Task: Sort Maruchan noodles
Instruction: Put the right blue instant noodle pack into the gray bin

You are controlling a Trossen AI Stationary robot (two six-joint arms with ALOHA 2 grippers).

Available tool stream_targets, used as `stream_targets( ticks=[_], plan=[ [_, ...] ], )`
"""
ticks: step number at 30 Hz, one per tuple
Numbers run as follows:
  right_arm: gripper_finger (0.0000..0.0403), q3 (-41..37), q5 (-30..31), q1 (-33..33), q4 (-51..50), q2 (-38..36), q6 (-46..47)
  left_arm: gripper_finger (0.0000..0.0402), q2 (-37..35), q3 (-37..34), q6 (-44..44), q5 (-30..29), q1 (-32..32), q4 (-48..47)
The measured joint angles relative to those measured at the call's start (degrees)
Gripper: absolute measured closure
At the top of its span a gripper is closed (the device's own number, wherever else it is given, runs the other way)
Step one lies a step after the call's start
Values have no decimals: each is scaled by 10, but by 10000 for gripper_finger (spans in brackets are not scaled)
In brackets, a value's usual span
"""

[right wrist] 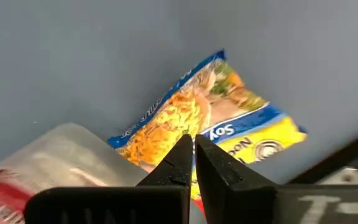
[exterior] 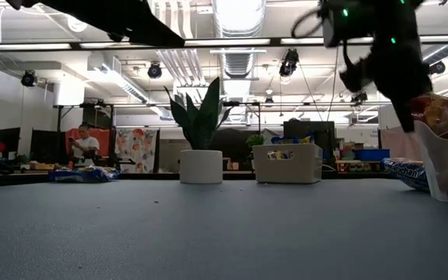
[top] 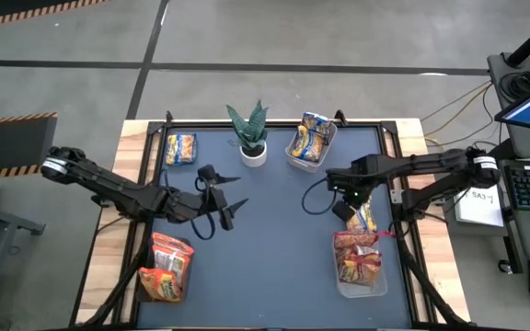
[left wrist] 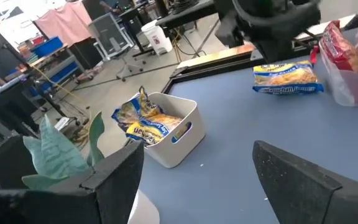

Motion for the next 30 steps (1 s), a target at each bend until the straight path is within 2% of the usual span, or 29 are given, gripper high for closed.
stream_targets(
  ticks=[4,9,13,17,20,25,30],
  plan=[
    [394,-72,-4,-10,28,-15,33,118,-14,-10,-20,0,0,0],
    [394,-125,2,-11,37,-12,70,118,-24,-15,-32,0,0,0],
    [394,-146,14,-11,125,-14,63,118,-25,-13,-31,1,0,0],
    [394,-131,33,-11,295,-24,22,118,-25,-5,-24,1,0,1],
    [394,-95,31,-7,370,-43,-20,118,-25,0,-20,1,0,2],
    [394,-48,33,-8,368,-89,-48,118,-25,2,-25,7,0,-1],
    [394,-48,32,-7,328,-122,-26,118,-19,2,-42,9,0,-3]
  ],
)
